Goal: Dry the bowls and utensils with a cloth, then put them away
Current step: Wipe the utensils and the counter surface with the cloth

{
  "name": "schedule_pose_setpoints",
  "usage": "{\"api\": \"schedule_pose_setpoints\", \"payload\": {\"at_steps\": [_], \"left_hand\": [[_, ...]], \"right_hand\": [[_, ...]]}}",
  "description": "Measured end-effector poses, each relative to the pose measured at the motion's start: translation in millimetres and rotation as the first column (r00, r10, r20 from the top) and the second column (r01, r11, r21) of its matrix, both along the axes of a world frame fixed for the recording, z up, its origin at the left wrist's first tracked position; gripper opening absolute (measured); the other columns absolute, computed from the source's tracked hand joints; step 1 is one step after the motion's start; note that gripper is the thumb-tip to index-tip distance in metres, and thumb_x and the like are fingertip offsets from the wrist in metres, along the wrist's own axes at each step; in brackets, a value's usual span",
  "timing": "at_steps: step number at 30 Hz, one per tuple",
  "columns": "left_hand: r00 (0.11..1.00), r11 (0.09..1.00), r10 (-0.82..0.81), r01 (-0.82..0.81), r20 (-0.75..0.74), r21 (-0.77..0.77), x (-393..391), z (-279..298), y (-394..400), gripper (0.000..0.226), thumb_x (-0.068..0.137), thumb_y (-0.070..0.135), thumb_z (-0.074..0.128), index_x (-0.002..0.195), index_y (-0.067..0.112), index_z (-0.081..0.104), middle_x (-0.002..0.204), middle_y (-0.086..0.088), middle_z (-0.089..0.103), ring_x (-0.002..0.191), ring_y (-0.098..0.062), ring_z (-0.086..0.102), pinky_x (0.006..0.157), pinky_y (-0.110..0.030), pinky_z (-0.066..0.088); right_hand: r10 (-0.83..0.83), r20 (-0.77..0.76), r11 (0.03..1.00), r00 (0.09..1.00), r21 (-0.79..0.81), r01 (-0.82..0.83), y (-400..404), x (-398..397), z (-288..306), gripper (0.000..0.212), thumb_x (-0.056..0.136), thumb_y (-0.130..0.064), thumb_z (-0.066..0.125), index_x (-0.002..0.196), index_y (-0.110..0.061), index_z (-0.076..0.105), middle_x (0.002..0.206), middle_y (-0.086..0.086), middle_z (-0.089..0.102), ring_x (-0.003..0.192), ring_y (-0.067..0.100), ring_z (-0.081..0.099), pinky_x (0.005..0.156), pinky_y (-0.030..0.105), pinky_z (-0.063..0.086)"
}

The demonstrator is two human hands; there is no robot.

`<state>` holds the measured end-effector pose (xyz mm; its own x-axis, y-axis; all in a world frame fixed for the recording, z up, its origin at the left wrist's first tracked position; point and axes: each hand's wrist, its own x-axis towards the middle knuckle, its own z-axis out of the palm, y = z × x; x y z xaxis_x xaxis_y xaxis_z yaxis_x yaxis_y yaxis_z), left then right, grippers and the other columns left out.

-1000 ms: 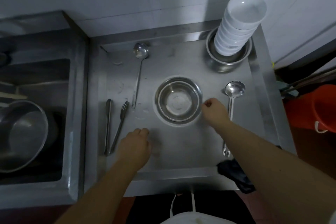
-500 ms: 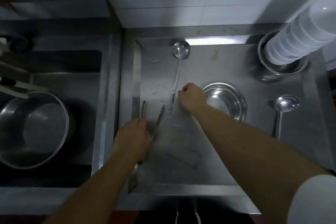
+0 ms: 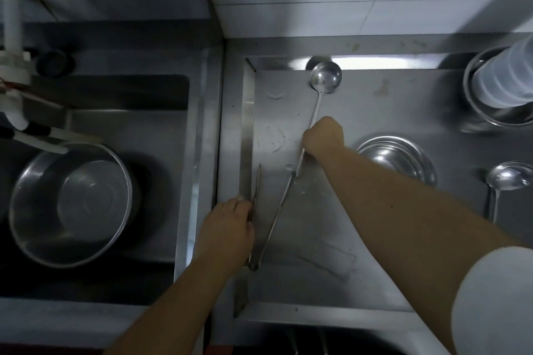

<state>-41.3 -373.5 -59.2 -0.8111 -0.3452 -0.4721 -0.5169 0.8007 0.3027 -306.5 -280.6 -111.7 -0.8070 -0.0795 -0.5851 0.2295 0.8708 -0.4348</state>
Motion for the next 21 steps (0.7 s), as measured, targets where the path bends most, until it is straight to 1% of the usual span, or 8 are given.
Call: {"api": "schedule_pose_setpoints", "payload": {"at_steps": [1,4,6,11,15,17,19,21], "left_hand": [[1.000,1.000,-0.001,0.001,-0.002,-0.004,0.4,0.8,-1.3,0.024,0.103,0.023,0.053,0.125,0.021,0.062,0.125,0.004,0.063,0.110,-0.016,0.058,0.097,-0.031,0.048],[1.000,1.000,-0.007,0.007,0.000,-0.013,0.9,2.1,-2.9,0.027,0.103,0.024,0.054,0.128,0.021,0.061,0.128,0.003,0.063,0.113,-0.017,0.057,0.098,-0.031,0.047],[1.000,1.000,-0.008,0.008,0.004,-0.015,1.1,3.5,-0.9,0.026,0.103,0.024,0.053,0.128,0.021,0.061,0.127,0.002,0.062,0.113,-0.017,0.057,0.099,-0.031,0.048],[0.999,0.998,-0.034,0.034,0.010,-0.044,-2.0,7.3,15.2,0.031,0.103,0.024,0.050,0.132,0.021,0.060,0.127,0.002,0.062,0.114,-0.017,0.056,0.098,-0.030,0.047],[0.997,0.995,-0.067,0.069,0.035,-0.067,-11.4,11.5,38.2,0.030,0.102,0.024,0.053,0.130,0.019,0.062,0.127,-0.001,0.062,0.118,-0.021,0.056,0.098,-0.033,0.047],[0.994,0.991,-0.104,0.106,0.033,-0.075,-18.0,12.8,53.4,0.030,0.101,0.023,0.052,0.129,0.018,0.063,0.125,-0.002,0.063,0.116,-0.024,0.058,0.096,-0.036,0.048],[0.989,0.984,-0.143,0.147,0.048,-0.098,-27.5,14.1,71.6,0.033,0.101,0.026,0.052,0.132,0.019,0.062,0.128,-0.003,0.063,0.117,-0.024,0.059,0.096,-0.038,0.050],[0.981,0.975,-0.186,0.191,0.055,-0.112,-37.8,15.3,92.4,0.034,0.102,0.026,0.050,0.133,0.019,0.063,0.131,-0.003,0.064,0.118,-0.025,0.059,0.097,-0.039,0.050]], "right_hand": [[-0.006,0.000,1.000,1.000,-0.010,0.006,-0.1,-1.5,0.1,0.003,0.100,-0.007,0.060,0.100,-0.004,0.060,0.102,0.014,0.062,0.100,0.030,0.064,0.075,0.028,0.043],[-0.035,0.040,0.998,0.999,-0.049,0.037,2.5,-6.9,-0.2,0.028,0.097,-0.004,0.057,0.071,-0.007,0.049,0.073,0.006,0.051,0.071,0.023,0.052,0.063,0.029,0.039],[-0.118,0.082,0.983,0.990,-0.133,0.129,8.6,-9.2,3.5,0.038,0.092,0.002,0.056,0.060,-0.013,0.043,0.060,0.003,0.044,0.058,0.021,0.043,0.055,0.027,0.038],[-0.291,0.216,0.877,0.932,-0.328,0.350,45.2,-3.0,14.5,0.017,0.086,0.000,0.063,0.079,-0.007,0.077,0.073,0.007,0.066,0.066,0.023,0.061,0.064,0.029,0.050],[-0.357,0.267,0.816,0.895,-0.378,0.438,101.4,15.3,19.1,0.014,0.087,-0.004,0.071,0.084,-0.015,0.079,0.056,-0.004,0.068,0.055,0.020,0.064,0.059,0.031,0.054],[-0.401,0.273,0.795,0.874,-0.370,0.480,136.7,25.7,18.3,0.012,0.088,-0.007,0.076,0.086,-0.019,0.080,0.062,-0.007,0.073,0.063,0.018,0.069,0.064,0.032,0.057],[-0.428,0.277,0.792,0.860,-0.343,0.504,175.6,37.0,15.6,0.018,0.090,-0.008,0.077,0.081,-0.023,0.077,0.078,-0.001,0.077,0.075,0.021,0.071,0.076,0.037,0.060],[-0.463,0.325,0.757,0.824,-0.339,0.559,215.0,49.2,14.1,0.017,0.092,-0.006,0.074,0.083,-0.020,0.077,0.083,0.006,0.077,0.075,0.022,0.070,0.073,0.037,0.061]]}}
